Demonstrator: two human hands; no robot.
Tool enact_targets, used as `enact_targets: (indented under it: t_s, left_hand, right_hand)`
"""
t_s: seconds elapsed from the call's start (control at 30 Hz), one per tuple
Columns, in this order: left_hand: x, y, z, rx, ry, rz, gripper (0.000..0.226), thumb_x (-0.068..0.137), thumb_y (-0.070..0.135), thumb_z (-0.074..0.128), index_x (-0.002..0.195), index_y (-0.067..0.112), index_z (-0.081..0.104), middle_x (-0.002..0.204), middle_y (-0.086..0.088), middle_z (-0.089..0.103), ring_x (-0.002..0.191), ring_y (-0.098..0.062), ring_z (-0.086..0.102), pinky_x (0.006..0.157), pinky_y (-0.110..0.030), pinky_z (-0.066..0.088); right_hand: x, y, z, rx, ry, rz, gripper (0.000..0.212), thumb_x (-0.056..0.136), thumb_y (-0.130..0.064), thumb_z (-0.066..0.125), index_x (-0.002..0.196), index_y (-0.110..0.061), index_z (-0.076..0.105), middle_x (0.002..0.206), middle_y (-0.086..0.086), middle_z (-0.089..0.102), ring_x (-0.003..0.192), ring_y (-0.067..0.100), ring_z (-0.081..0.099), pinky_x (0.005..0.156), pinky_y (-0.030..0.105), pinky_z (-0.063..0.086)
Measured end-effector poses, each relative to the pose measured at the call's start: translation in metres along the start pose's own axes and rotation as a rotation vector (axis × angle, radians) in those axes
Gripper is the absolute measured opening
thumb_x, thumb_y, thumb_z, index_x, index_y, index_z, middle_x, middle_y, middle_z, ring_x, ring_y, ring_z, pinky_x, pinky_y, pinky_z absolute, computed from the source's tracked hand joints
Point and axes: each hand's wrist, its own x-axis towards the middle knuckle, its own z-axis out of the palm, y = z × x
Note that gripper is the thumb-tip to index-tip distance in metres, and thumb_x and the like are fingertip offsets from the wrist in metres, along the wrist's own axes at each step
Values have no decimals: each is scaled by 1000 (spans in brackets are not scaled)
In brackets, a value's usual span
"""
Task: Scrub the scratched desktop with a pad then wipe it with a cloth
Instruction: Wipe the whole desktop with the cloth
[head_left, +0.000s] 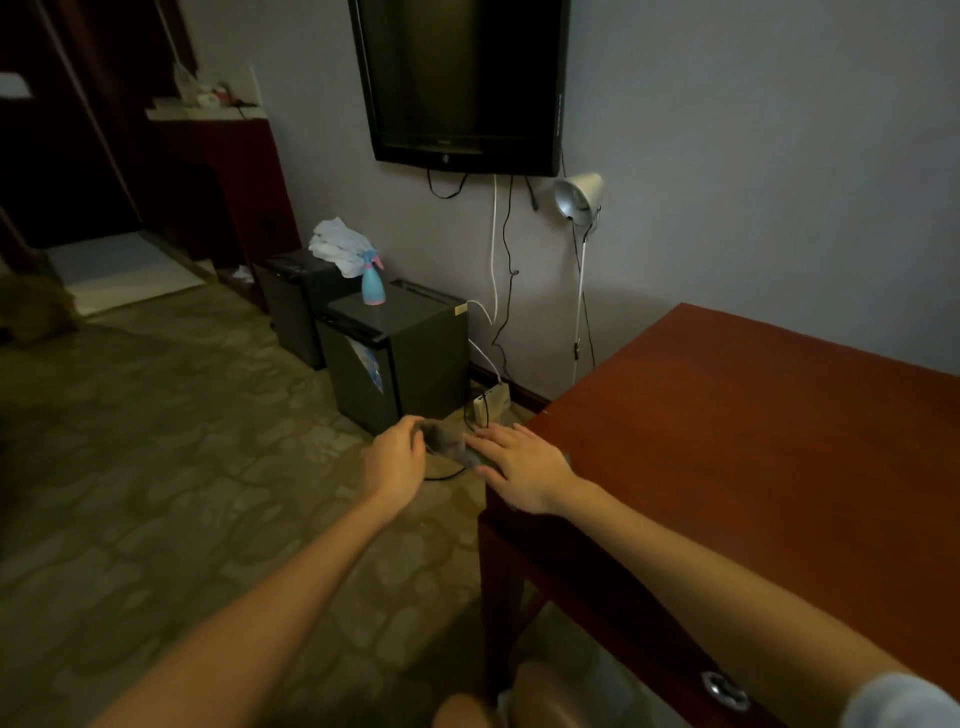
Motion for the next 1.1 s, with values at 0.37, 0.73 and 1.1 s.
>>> enact_targets:
  t_s: [0.37, 0.73, 1.1]
  left_hand:
    - [-2, 8, -1, 43, 18, 235, 33, 101, 17, 41, 132, 15, 51, 124, -3, 56, 110, -16, 56, 89, -25, 45]
    - [-9, 31, 0, 82, -23, 308, 33, 101, 14, 40, 132, 12, 51, 123, -7, 56, 109, -22, 57, 91, -38, 49]
    - [-11, 34, -1, 94, -27, 302, 32, 101, 14, 40, 131, 13, 52, 122, -5, 58, 109, -18, 58, 92, -35, 49]
  right_hand:
    - [-39, 42, -21, 170, 104, 163, 55, 98, -35, 47, 148, -22, 29, 149, 1, 39, 138, 19, 31, 111, 30, 25]
    - [-25, 44, -41, 746, 263, 316, 54, 81, 0, 68, 129, -20, 55, 121, -3, 57, 122, 19, 51, 96, 25, 41]
    - [-44, 31, -15, 48, 128, 121, 53, 100, -27, 39, 149, -14, 26, 155, 4, 29, 143, 18, 24, 115, 27, 17]
